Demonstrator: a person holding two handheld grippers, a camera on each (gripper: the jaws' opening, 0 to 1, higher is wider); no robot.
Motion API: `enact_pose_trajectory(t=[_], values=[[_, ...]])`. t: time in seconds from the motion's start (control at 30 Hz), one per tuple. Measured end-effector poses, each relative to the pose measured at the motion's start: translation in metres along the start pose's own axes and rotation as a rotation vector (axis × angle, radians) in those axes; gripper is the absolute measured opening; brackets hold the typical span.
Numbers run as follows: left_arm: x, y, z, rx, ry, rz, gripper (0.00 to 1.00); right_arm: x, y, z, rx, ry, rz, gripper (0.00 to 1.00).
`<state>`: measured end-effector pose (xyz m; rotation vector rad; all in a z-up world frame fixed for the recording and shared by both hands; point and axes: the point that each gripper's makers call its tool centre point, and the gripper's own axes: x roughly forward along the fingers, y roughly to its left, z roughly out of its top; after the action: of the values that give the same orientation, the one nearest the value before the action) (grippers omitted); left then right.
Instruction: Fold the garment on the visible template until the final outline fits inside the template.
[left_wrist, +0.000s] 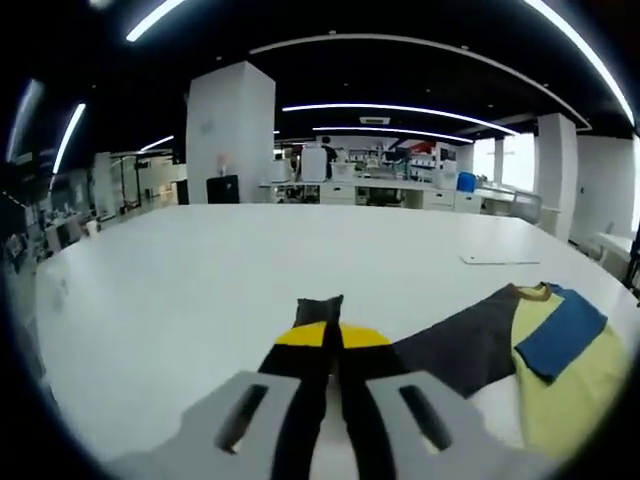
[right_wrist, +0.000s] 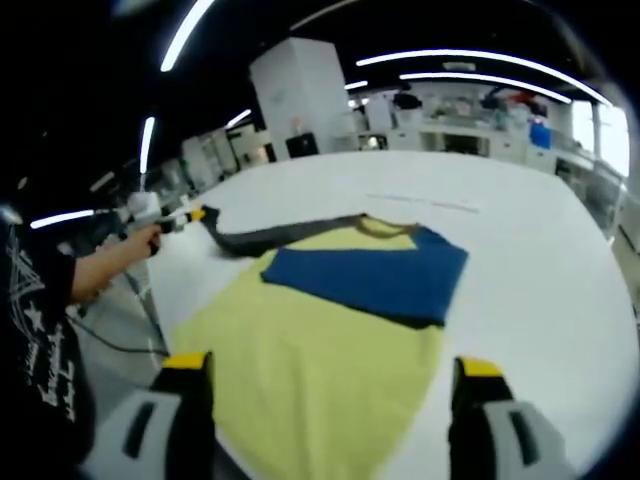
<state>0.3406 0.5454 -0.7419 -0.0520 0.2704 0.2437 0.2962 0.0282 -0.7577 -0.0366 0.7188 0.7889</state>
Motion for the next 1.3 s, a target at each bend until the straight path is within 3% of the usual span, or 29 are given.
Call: enact_pose_trajectory(t=[0.27, 0.67, 0.77, 0.93, 1.03, 1.13, 1.3], values=[[-0.001, 0.024, -0.023, -0.033, 0.037, 0.049, 0.0, -0.003, 0.005, 0.0, -0.013, 0.007, -0.004, 0.99], [-0.01, 0.04, -0.073, -0.077, 0.162, 0.117, 0.01, -0.005, 0.01, -0.001, -0.014, 0.011, -0.001, 0.99], [-0.013, 0.041, -0.073, -0.058, 0.194, 0.133, 0.05, -0.006, 0.009, -0.001, -0.016, 0.013, -0.002, 0.99], [-0.017, 0.053, -0.077, -0.052, 0.213, 0.185, 0.25, -0.007, 0.005, -0.002, -0.013, 0.013, -0.007, 0.99], [-0.014, 0.055, -0.076, -0.05, 0.216, 0.178, 0.32, -0.008, 0.005, -0.003, -0.013, 0.015, -0.005, 0.99], [-0.011, 0.055, -0.078, -0.029, 0.235, 0.166, 0.34, -0.007, 0.005, -0.004, -0.012, 0.018, -0.004, 0.99], [-0.011, 0.054, -0.094, -0.015, 0.332, 0.134, 0.29, -0.009, 0.005, -0.006, -0.012, 0.023, -0.01, 0.99]])
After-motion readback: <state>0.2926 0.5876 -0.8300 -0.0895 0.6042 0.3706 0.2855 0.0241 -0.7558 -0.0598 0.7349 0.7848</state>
